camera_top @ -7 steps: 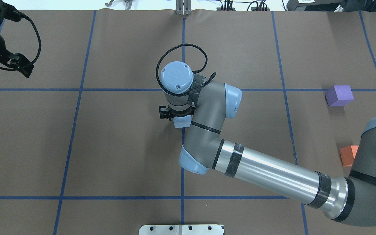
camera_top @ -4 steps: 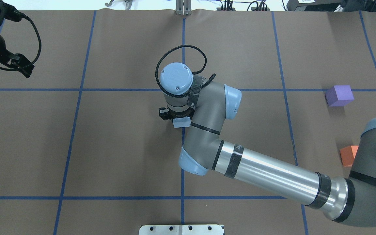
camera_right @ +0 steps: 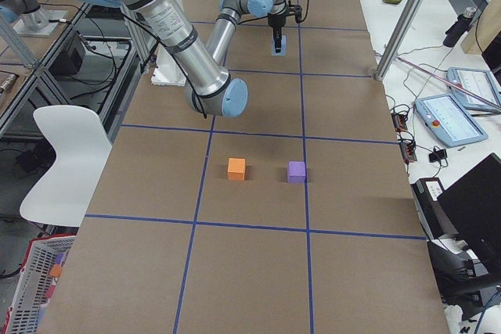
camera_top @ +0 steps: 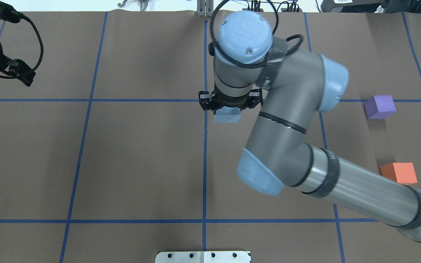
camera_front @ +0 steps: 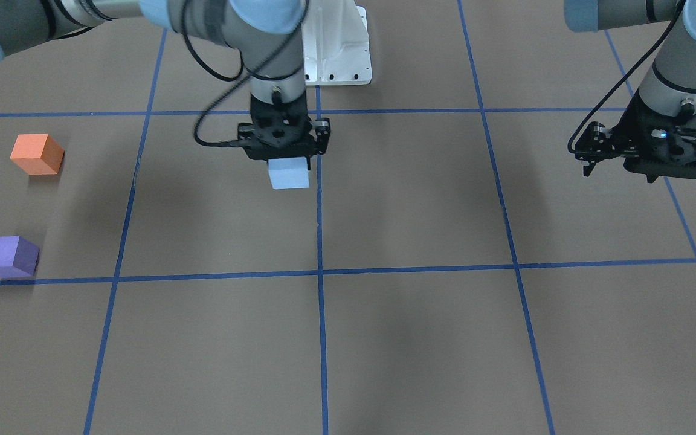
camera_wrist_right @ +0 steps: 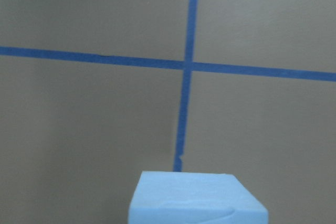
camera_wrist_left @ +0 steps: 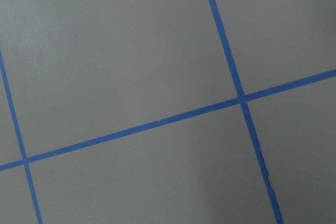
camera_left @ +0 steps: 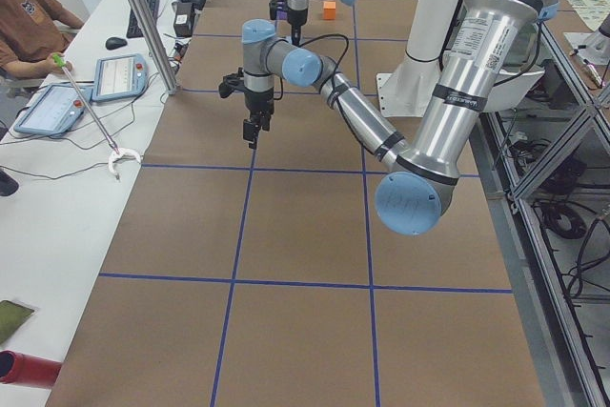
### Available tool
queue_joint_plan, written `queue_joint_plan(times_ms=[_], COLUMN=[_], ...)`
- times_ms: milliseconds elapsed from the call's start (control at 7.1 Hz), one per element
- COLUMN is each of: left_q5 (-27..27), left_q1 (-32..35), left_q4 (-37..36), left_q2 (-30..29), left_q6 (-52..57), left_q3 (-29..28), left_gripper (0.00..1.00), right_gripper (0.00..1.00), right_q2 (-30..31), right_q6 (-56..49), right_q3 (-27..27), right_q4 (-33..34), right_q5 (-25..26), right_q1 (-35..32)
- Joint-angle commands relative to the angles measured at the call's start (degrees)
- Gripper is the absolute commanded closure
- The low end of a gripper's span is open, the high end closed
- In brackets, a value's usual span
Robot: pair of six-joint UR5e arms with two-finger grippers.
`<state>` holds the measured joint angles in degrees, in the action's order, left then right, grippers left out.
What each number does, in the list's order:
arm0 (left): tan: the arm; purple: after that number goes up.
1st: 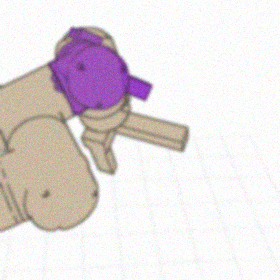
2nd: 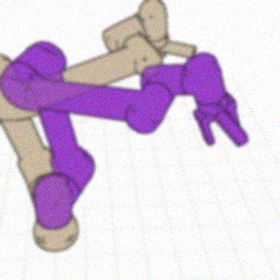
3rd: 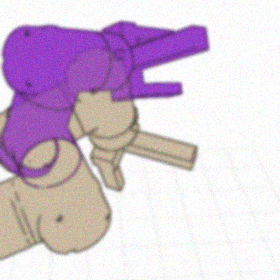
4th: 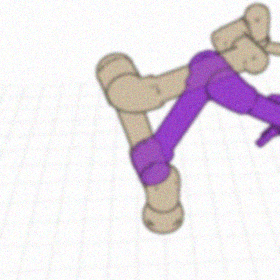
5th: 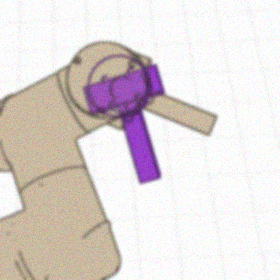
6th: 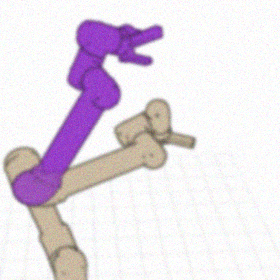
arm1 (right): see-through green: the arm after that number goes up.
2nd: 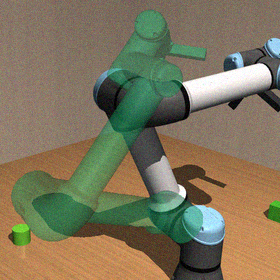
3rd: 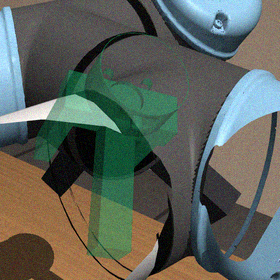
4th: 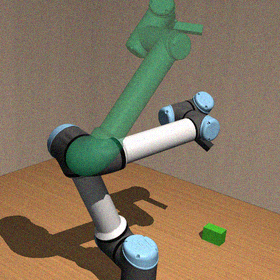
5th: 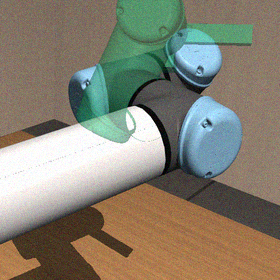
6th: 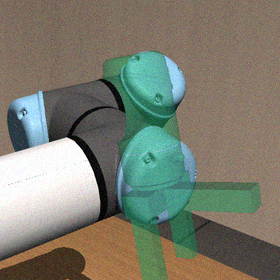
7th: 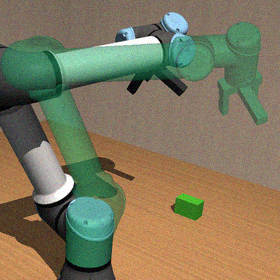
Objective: Place blue block between orange and purple blocks
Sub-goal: 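Carry the light blue cube toward the purple and orange cubes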
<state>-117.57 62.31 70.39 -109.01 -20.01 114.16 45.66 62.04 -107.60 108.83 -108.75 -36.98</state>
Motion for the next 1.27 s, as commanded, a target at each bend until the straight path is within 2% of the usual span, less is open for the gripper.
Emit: queue_joint_plan(times_ms=[0,141,282,563,704,845,986,1127], left_q5=[-4.5,-4.9,-4.5,-4.7,-4.7,-4.7,-4.8,-4.8], left_q1=[4.0,4.1,4.4,7.0,6.9,6.7,6.6,6.6], left_q4=[0.3,0.5,0.5,0.5,0.5,0.5,0.5,0.7], left_q2=[2.0,2.8,3.2,3.3,3.4,3.3,3.2,3.0], left_q6=[2.8,4.9,3.8,4.5,4.5,3.9,4.4,4.5], left_q3=[0.3,0.4,-0.3,-1.3,-1.4,-1.7,-1.7,-1.8], left_gripper=[0.0,0.0,0.0,0.0,0.0,0.0,0.0,0.0], right_gripper=[1.0,1.0,1.0,1.0,1.0,1.0,1.0,1.0], right_q2=[12.6,20.2,27.0,40.5,41.7,43.5,46.9,47.8], right_q6=[-8.3,-14.2,-18.0,-29.4,-30.1,-30.4,-32.1,-32.3], right_q3=[-15.2,-17.0,-17.1,-15.9,-11.9,-9.8,-7.6,-3.0], right_q4=[2.7,1.9,1.7,-6.4,-7.1,-7.4,-10.6,-17.9], right_q5=[-6.8,-12.7,-15.1,-16.1,-19.4,-19.2,-19.4,-19.6], right_q1=[-11.2,-17.8,-22.7,-29.3,-30.5,-30.4,-30.3,-30.3])
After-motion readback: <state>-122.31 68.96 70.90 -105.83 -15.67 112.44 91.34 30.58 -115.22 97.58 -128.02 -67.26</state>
